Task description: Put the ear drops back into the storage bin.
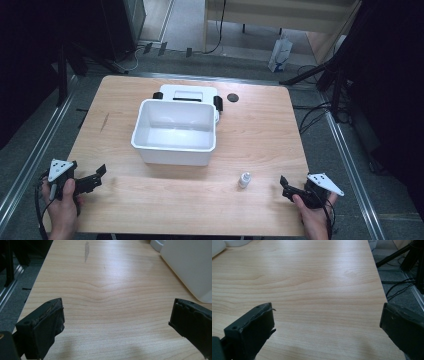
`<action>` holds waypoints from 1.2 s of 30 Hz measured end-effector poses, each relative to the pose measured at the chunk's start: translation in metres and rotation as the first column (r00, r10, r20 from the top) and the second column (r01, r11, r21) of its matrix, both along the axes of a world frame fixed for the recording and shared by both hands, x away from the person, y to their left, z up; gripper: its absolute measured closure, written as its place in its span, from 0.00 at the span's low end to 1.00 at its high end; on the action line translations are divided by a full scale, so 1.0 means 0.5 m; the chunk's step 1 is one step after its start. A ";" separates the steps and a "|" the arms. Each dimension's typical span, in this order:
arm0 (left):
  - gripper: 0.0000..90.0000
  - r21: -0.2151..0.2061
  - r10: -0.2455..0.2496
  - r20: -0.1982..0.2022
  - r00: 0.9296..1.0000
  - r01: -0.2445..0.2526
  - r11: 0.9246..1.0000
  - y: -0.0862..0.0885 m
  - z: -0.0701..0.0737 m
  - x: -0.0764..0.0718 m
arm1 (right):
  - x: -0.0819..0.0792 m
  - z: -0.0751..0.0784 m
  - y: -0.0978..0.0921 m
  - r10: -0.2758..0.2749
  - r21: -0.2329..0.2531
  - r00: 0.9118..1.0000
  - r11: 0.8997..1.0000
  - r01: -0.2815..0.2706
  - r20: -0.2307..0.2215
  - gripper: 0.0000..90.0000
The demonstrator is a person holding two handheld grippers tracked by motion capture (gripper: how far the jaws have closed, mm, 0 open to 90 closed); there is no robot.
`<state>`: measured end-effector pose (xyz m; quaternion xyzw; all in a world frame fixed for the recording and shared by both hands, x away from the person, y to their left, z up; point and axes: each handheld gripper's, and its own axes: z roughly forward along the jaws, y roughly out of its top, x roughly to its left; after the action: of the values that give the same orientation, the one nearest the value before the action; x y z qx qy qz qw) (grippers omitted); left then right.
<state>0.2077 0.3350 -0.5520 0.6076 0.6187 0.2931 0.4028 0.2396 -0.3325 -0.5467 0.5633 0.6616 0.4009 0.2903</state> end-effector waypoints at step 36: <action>0.00 -0.004 -0.006 -0.013 1.000 0.006 1.000 0.000 0.000 0.001 | 0.021 0.040 0.066 0.161 -0.202 0.953 0.955 -0.215 -0.255 0.02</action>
<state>0.2083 0.3352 -0.5523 0.6106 0.6198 0.2868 0.4010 0.2500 -0.2997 -0.5268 0.5039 0.7838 0.2787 0.2324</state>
